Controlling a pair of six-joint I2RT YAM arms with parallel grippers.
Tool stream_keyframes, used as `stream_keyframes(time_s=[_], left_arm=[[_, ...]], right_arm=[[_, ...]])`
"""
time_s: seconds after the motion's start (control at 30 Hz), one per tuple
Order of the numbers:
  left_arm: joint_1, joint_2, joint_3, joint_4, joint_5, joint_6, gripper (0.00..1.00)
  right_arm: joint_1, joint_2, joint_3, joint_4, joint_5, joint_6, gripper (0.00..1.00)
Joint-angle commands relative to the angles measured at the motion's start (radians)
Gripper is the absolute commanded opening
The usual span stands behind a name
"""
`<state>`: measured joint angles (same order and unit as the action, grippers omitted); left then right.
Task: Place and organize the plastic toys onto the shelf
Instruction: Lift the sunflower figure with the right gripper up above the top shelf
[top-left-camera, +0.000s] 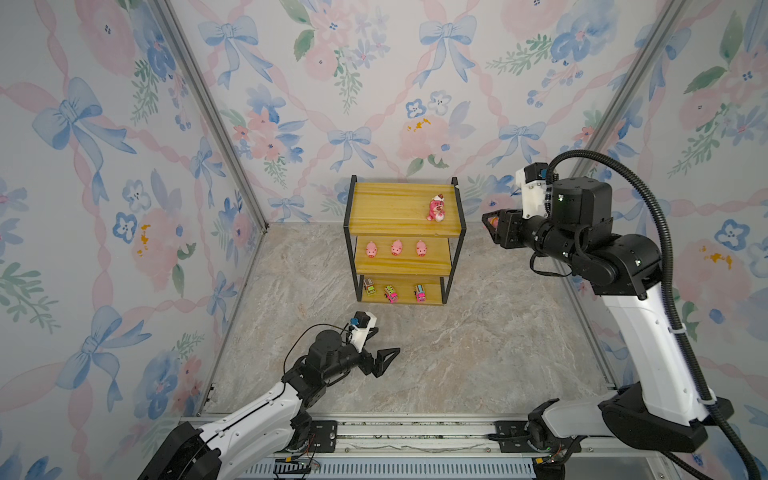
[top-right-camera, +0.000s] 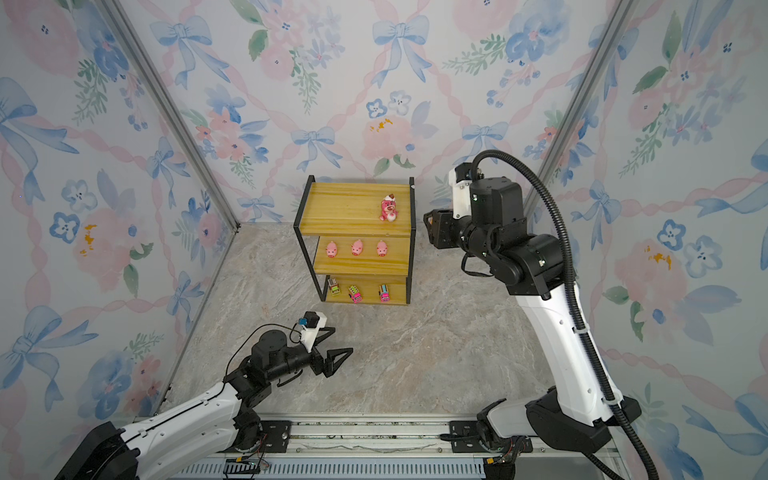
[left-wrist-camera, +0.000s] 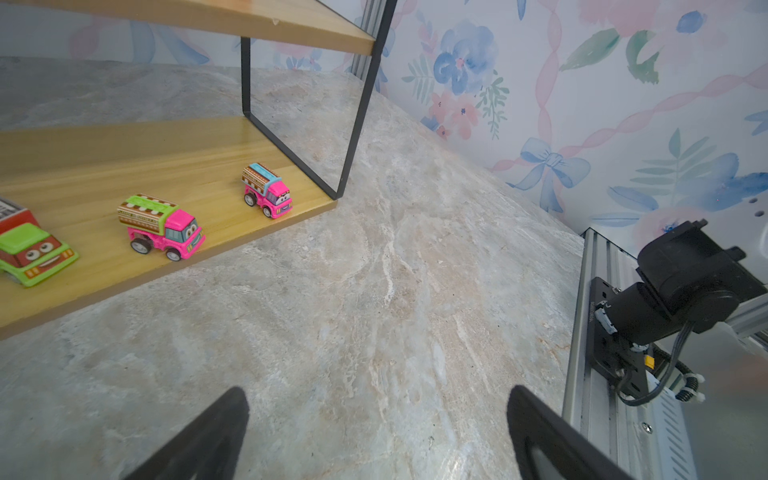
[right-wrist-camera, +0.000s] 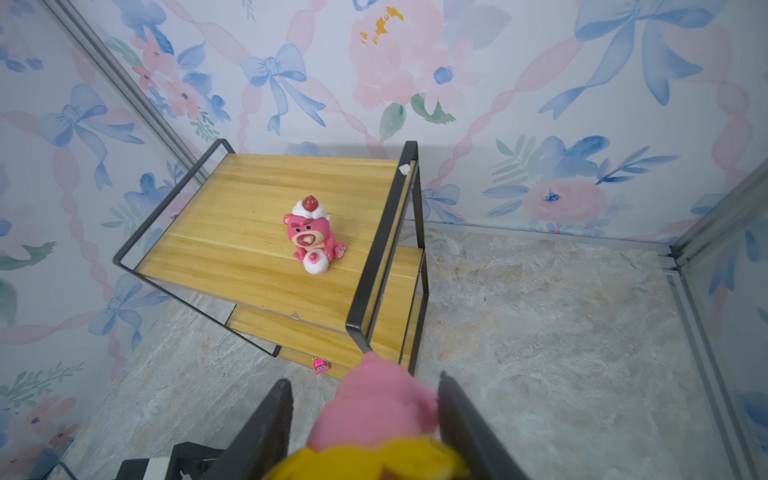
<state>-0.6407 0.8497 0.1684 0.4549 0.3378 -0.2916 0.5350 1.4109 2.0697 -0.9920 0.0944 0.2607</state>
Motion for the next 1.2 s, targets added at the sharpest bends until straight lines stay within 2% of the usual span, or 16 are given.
stream_keyframes(time_s=[0.0, 0.1, 0.37, 0.53, 0.77, 1.17], left_arm=[[0.006, -0.012, -0.004, -0.005, 0.006, 0.003, 0.98], [0.006, -0.013, -0.004, -0.005, 0.009, 0.003, 0.98], [0.005, -0.038, -0.009, -0.004, 0.015, 0.001, 0.98], [0.006, -0.045, -0.012, -0.004, 0.014, 0.004, 0.98], [0.006, -0.028, -0.007, -0.006, 0.014, 0.011, 0.98], [0.007, -0.054, -0.024, -0.010, 0.008, 0.025, 0.98]], right_arm=[[0.059, 0.058, 0.054, 0.010, -0.001, -0.021, 0.35], [0.104, 0.148, 0.142, 0.024, -0.013, -0.034, 0.35], [0.176, 0.493, 0.588, -0.074, -0.013, -0.058, 0.34], [0.192, 0.512, 0.514, 0.040, -0.018, -0.025, 0.32], [0.229, 0.573, 0.522, 0.123, -0.058, -0.046, 0.32], [0.255, 0.649, 0.513, 0.187, -0.018, -0.003, 0.32]])
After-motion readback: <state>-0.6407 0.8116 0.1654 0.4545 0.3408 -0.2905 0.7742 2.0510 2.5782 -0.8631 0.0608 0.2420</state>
